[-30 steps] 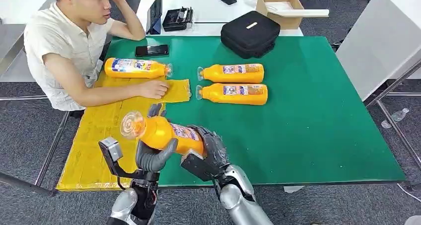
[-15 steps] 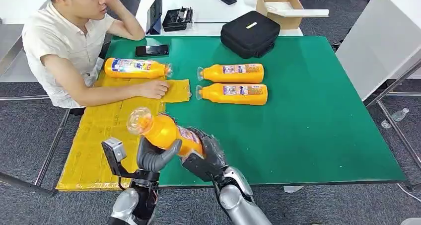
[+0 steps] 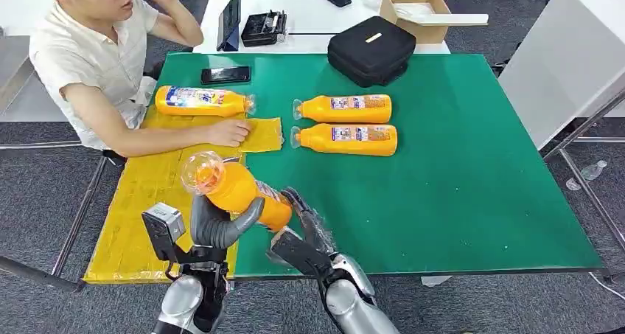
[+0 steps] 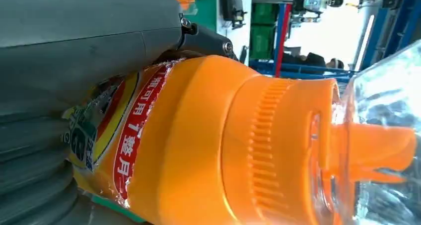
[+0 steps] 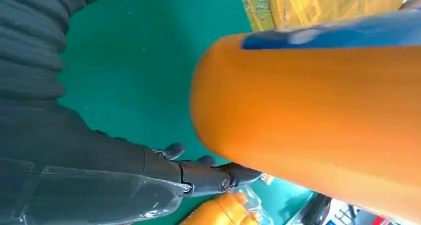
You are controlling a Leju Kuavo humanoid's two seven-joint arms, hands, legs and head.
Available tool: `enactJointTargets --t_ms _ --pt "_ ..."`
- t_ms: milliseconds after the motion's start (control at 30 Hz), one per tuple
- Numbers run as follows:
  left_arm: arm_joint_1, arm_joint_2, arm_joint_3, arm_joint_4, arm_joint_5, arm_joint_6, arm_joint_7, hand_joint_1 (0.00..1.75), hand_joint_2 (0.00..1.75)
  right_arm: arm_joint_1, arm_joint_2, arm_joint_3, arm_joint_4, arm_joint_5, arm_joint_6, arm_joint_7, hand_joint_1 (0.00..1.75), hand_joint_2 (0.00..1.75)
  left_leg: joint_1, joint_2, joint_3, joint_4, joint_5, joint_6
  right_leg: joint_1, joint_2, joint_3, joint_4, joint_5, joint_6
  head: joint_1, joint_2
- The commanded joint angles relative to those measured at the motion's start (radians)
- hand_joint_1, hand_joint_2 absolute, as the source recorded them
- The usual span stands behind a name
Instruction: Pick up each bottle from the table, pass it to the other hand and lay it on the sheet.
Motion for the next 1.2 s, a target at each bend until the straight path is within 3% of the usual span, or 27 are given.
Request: enactJointTargets --t_ms 33,233,267,367,1000,1200 --pt "-0.032 -0.048 0.038 -0.012 -0.151 0.084 -0.001 1.75 1.75 0.003 -0.025 -0.050 0.036 -0.002 -0.015 0.002 0.00 1.75 0.001 0.000 0.002 0.000 -0.001 0.000 0.002 -0.001 0.004 -0.001 -0.001 -0.003 0.000 0.000" --pt "-0.100 -0.002 0.155 -0.099 -0.928 0.308 0.116 1.75 1.75 0.043 -0.046 -0.186 -0.071 -0.028 -0.026 -0.029 0.00 1.75 0.001 -0.002 0.001 0.001 0.000 0.000 0.002 -0.004 0.002 0.000 -0.001 -0.004 0.000 0.000" --pt "-0.117 0.027 0.166 -0.062 -1.187 0.297 0.208 1.75 1.75 0.041 -0.051 -0.208 -0.091 -0.027 -0.021 -0.034 0.00 1.75 0.001 -0.001 0.000 0.001 0.000 0.000 0.001 -0.002 0.001 0.000 0.000 -0.003 0.000 0.000" --pt "-0.174 0.056 0.195 0.110 -1.423 0.317 0.264 1.75 1.75 0.021 -0.067 -0.244 -0.123 -0.041 -0.013 -0.071 0.00 1.75 0.000 0.001 0.002 -0.001 0.000 0.000 0.000 0.000 0.002 0.000 0.000 -0.003 0.000 0.000" --pt "-0.184 0.045 0.208 0.147 -1.413 0.344 0.258 1.75 1.75 0.023 -0.062 -0.246 -0.132 -0.038 -0.013 -0.077 0.00 1.75 0.000 0.000 0.001 0.000 0.001 -0.001 0.001 0.000 0.002 0.000 0.000 -0.003 0.000 0.000" --pt "-0.197 0.078 0.246 0.157 -1.449 0.304 0.289 1.75 1.75 0.113 -0.079 -0.293 -0.424 -0.128 -0.001 -0.149 0.00 1.75 0.001 0.001 0.003 0.000 0.000 -0.001 0.002 -0.001 0.004 0.000 -0.001 -0.005 0.000 0.000"
